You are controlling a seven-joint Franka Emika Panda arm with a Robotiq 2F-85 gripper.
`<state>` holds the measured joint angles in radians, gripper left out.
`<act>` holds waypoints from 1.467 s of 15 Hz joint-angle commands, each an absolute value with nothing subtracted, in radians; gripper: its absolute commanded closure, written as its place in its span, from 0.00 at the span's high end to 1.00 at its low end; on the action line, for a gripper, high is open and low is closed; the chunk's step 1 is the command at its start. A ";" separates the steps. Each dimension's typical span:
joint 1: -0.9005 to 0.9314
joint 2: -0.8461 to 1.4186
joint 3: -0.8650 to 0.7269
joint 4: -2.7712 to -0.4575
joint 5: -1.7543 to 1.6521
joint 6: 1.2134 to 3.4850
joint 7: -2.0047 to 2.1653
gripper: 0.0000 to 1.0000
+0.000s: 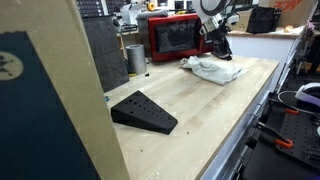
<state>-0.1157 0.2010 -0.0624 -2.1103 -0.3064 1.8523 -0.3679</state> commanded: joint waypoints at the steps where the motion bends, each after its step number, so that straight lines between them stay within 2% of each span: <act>1: -0.102 0.162 -0.062 -2.174 -0.331 1.850 -0.351 1.00; 15: -0.090 0.260 -0.067 -2.201 -0.415 1.864 -0.254 0.99; 17: -0.088 0.276 -0.066 -2.198 -0.423 1.862 -0.243 0.74; 18: -0.086 0.283 -0.066 -2.196 -0.427 1.861 -0.237 0.69; 22: -0.088 0.302 -0.068 -2.179 -0.430 1.850 -0.245 0.37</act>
